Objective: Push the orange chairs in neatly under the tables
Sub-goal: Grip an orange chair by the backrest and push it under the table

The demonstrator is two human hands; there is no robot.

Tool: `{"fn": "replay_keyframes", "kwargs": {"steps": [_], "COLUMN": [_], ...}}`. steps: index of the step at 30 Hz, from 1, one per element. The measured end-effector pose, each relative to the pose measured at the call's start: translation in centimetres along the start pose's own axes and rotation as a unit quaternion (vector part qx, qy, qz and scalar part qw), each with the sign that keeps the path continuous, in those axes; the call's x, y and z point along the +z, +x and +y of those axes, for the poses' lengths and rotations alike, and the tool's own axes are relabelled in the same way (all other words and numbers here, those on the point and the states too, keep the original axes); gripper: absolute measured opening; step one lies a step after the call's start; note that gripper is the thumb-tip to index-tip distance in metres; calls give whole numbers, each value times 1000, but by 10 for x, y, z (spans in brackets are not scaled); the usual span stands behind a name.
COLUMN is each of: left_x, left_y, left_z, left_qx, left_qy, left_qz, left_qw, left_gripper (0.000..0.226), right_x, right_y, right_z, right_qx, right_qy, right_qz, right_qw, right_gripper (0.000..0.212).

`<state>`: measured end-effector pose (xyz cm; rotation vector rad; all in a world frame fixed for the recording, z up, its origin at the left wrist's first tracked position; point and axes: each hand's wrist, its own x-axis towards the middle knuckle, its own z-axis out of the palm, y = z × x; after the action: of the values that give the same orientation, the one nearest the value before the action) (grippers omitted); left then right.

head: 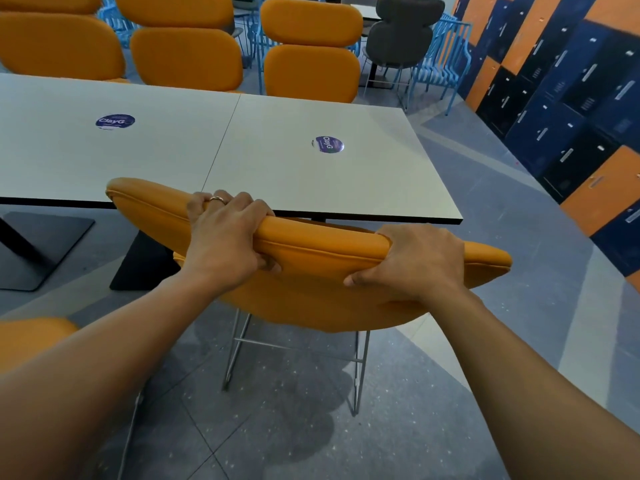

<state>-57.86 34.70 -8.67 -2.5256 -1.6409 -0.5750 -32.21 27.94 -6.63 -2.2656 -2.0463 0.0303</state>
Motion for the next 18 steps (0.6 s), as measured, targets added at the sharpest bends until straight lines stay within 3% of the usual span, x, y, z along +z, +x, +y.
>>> {"fn": "replay_keyframes", "kwargs": {"steps": [9, 18], "left_x": [16, 18], "left_y": [28, 37], "left_z": [16, 11], "left_qx": [-3, -12], "left_qy": [-1, 14], "left_qz": [11, -7], "left_qw": [1000, 1000], "left_gripper": [64, 64], "right_x": [0, 5], "right_y": [34, 40], "right_z": [26, 25], "right_qx": [-1, -13], "right_qy": [-3, -5], "right_qz": [0, 12], "right_qw": [1000, 1000], "right_gripper": [82, 79]}}
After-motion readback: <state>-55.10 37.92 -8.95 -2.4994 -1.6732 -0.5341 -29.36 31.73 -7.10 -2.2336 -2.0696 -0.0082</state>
